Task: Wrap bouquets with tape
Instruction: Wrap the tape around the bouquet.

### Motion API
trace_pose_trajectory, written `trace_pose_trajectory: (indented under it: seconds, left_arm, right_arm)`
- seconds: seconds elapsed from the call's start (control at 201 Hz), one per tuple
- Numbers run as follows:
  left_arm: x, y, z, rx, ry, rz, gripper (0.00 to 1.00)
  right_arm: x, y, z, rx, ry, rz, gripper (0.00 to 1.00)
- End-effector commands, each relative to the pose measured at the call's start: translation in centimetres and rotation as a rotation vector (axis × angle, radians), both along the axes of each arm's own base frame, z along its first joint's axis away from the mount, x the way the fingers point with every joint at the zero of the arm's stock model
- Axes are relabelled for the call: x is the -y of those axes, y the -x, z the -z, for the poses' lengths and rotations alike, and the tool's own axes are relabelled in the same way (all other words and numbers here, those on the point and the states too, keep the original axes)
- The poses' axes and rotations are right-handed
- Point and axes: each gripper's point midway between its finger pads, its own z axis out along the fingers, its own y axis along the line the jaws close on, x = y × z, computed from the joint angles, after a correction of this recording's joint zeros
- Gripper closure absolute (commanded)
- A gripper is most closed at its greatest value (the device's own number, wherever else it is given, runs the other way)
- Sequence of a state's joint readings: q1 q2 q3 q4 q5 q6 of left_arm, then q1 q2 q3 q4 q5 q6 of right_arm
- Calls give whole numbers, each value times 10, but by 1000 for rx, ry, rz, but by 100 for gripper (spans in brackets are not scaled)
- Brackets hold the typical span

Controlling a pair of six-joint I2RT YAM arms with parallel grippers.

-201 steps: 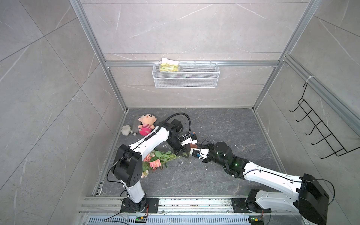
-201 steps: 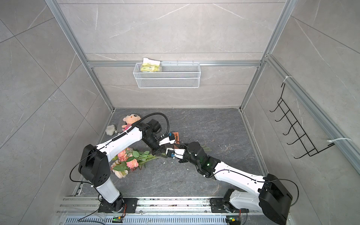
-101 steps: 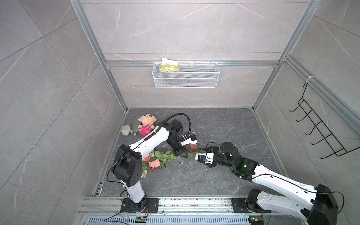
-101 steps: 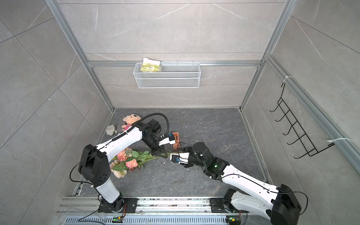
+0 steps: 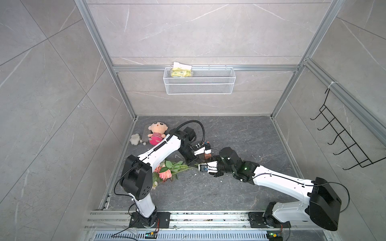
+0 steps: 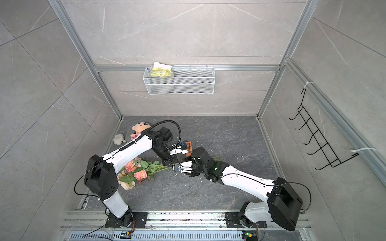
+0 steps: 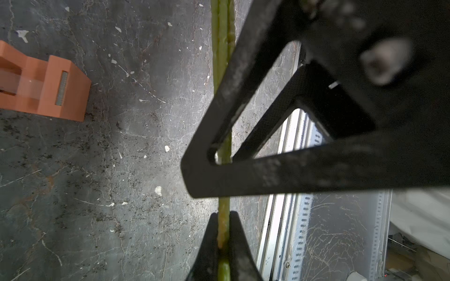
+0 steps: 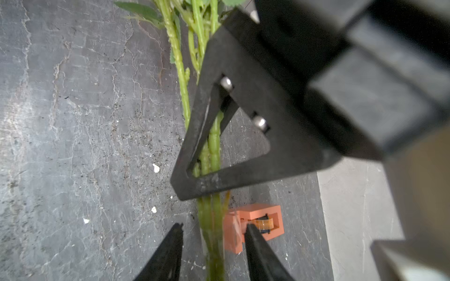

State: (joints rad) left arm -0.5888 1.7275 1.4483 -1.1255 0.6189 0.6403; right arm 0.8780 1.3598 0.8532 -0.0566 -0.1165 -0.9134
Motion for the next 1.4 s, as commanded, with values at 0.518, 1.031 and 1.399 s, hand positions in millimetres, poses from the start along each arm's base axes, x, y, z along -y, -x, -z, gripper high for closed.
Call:
trace_pose_trajectory:
  seconds: [0.518, 1.031, 1.399]
  left_arm:
    - [2, -7, -18, 29, 19, 1, 100]
    - [0, -6, -28, 59, 34, -21, 100]
    - [10, -25, -71, 150, 94, -51, 100]
  right_arm:
    - [6, 26, 20, -130, 176, -65, 68]
    - [45, 39, -78, -36, -245, 150, 0]
    - [46, 55, -109, -481, -821, 319, 1]
